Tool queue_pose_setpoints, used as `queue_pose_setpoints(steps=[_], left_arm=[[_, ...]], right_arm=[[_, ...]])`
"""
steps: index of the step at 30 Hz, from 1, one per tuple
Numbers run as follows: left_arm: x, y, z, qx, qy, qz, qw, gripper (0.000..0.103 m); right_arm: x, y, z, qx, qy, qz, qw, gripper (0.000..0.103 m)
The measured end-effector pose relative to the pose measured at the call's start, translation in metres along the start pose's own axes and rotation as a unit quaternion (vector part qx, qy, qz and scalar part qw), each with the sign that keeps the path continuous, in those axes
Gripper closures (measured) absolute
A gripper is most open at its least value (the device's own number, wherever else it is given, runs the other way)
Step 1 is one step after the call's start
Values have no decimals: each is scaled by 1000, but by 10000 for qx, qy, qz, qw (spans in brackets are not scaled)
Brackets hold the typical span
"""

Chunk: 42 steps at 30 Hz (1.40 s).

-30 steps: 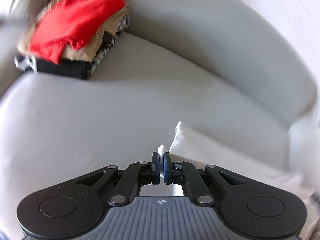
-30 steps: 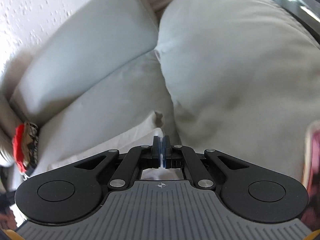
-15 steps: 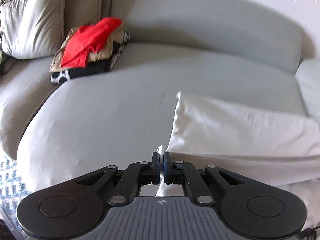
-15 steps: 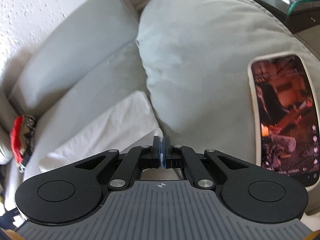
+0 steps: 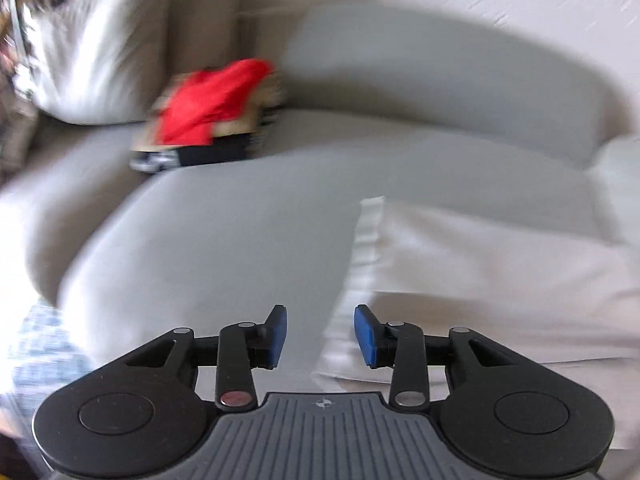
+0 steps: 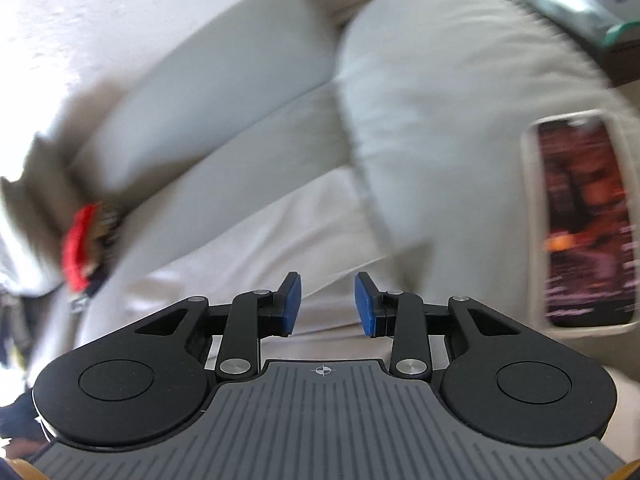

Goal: Fold clothes

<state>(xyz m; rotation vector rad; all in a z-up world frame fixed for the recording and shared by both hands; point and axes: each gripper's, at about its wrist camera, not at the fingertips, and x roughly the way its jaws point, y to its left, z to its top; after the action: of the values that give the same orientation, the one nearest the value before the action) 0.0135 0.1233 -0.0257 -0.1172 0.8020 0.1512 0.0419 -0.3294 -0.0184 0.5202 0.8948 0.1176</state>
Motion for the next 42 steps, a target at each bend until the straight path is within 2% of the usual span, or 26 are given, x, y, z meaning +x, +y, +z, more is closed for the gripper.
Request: queue_pose_setpoints(steps=[1,4,8,12,14,17,21,23,25,26,27,28,29,31,32,35,37,39,40,42], left_arm=[[-3,-9,-2,50,-73,-316,9995,68],[6,-44,-7,614,-11,-921,9939,65],[30,-72,-9,982,184,-1074,9892,64],[51,-81,1,1331,81,-1019,9858,59],[64,-82,9,1481,62,-1096,9829,53],[95,-82,24,1515,472,-1210,9799,52],[133,-79,36,1304,1156,-1300,9761,53],[143,-75,38,1177,1450,-1313,9736,56],[144,-68,36,1099,1756,-1729,9629,58],[139,-63,34,1080,1978,-2112,9511,59],[133,-57,32,1063,2209,-2518,9362,61],[121,-51,27,1128,2411,-2882,9198,69],[107,-44,22,1206,2604,-3233,9018,71],[67,-27,9,1513,2465,-3327,8976,70],[50,-17,3,1613,2346,-3207,9034,71],[14,1,-8,1636,1763,-2642,9340,67],[6,0,-10,1424,1300,-2252,9550,64],[5,-9,-12,1214,811,-1830,9722,64],[4,-13,-13,1106,565,-1615,9790,64],[14,-33,-20,957,396,-1692,9801,64]], right_arm=[[5,9,0,-122,89,94,9998,66],[23,34,-2,-498,214,48,9985,63],[45,51,3,-721,317,-14,9969,50],[70,52,14,-795,458,-48,9958,48],[90,51,19,-814,629,16,9947,48],[122,50,28,-678,866,-116,9939,53],[151,44,43,-490,1107,-366,9920,54],[163,38,45,-416,1611,-394,9853,53],[162,30,45,-282,2179,-190,9754,53],[158,27,44,-208,2464,-44,9689,53],[144,27,39,-281,2787,193,9598,54],[131,28,33,-361,3107,435,9488,55],[110,30,26,-594,3196,539,9442,55],[65,34,9,-1021,3047,542,9454,53],[48,36,2,-1169,2924,507,9478,52],[21,39,-10,-1198,2357,356,9637,49],[25,43,-13,-1028,1882,198,9765,49],[32,49,-17,-915,1404,33,9859,51],[39,52,-19,-936,1165,-11,9888,51],[57,58,-25,-954,829,-146,9919,56]])
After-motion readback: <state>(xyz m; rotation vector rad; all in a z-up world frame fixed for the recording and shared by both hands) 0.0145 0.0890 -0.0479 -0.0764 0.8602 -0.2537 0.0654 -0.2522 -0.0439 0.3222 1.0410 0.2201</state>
